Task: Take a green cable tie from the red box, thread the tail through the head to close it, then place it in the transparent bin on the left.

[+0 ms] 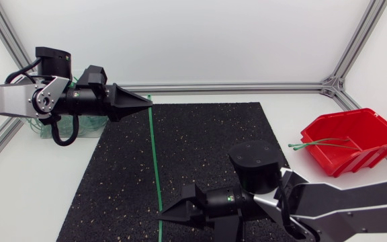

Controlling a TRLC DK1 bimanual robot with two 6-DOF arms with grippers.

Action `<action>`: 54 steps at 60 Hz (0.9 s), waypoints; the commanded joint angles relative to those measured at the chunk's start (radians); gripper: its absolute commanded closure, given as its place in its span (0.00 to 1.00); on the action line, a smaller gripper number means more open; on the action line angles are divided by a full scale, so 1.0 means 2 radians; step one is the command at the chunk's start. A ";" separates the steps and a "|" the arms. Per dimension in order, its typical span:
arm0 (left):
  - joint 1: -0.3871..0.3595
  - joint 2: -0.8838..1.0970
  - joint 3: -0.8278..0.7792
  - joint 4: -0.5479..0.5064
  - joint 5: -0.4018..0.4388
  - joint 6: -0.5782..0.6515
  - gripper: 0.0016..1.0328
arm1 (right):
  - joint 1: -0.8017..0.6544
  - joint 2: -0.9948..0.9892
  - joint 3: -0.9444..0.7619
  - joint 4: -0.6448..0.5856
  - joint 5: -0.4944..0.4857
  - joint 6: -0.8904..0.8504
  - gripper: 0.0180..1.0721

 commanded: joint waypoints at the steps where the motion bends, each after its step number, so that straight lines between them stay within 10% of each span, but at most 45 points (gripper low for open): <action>1: -0.003 -0.012 -0.012 -0.002 0.010 0.014 0.96 | 0.006 -0.036 0.000 -0.067 -0.002 0.013 0.94; 32: -0.026 -0.052 -0.063 0.017 0.008 0.044 0.96 | 0.021 -0.046 0.031 -0.044 0.012 0.422 0.94; 54: -0.069 -0.160 -0.121 0.032 -0.028 0.034 0.96 | 0.062 -0.148 0.061 -0.243 0.019 0.567 0.94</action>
